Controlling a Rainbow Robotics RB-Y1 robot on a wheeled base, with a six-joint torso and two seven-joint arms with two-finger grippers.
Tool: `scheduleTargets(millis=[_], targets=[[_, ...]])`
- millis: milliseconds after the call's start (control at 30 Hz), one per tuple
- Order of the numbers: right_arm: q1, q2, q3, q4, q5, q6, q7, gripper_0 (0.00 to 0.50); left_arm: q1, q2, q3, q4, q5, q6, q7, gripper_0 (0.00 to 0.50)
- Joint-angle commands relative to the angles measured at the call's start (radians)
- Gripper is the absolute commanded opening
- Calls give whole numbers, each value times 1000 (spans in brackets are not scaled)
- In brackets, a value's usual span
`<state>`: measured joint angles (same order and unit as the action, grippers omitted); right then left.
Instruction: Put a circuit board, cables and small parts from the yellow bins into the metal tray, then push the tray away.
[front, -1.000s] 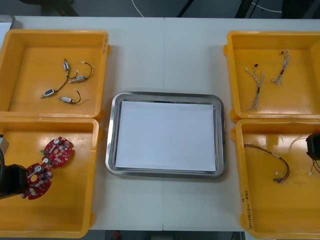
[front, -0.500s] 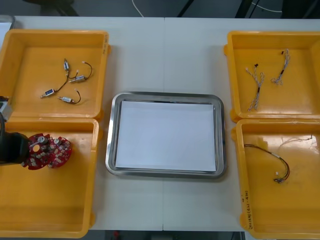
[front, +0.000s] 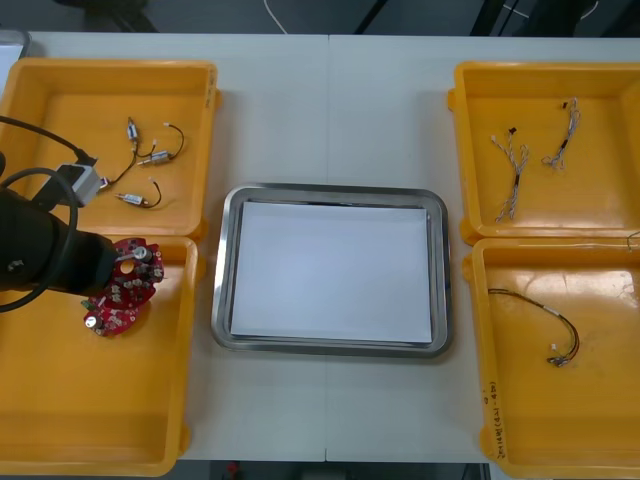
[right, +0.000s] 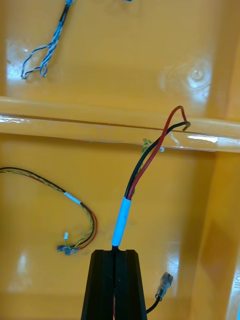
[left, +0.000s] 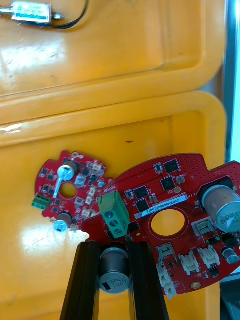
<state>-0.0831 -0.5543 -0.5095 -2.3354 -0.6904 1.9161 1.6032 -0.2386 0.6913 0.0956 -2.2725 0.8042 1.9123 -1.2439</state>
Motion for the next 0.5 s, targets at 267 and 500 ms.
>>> scheduleTargets(millis=[267, 500], targets=[[131, -150, -30, -111, -230, 4, 9, 0, -191, 31, -226, -24, 21, 8, 165, 1], [151, -210, -23, -160, -357, 4, 9, 0, -255, -18, -350, -2, -8, 8, 192, 0]])
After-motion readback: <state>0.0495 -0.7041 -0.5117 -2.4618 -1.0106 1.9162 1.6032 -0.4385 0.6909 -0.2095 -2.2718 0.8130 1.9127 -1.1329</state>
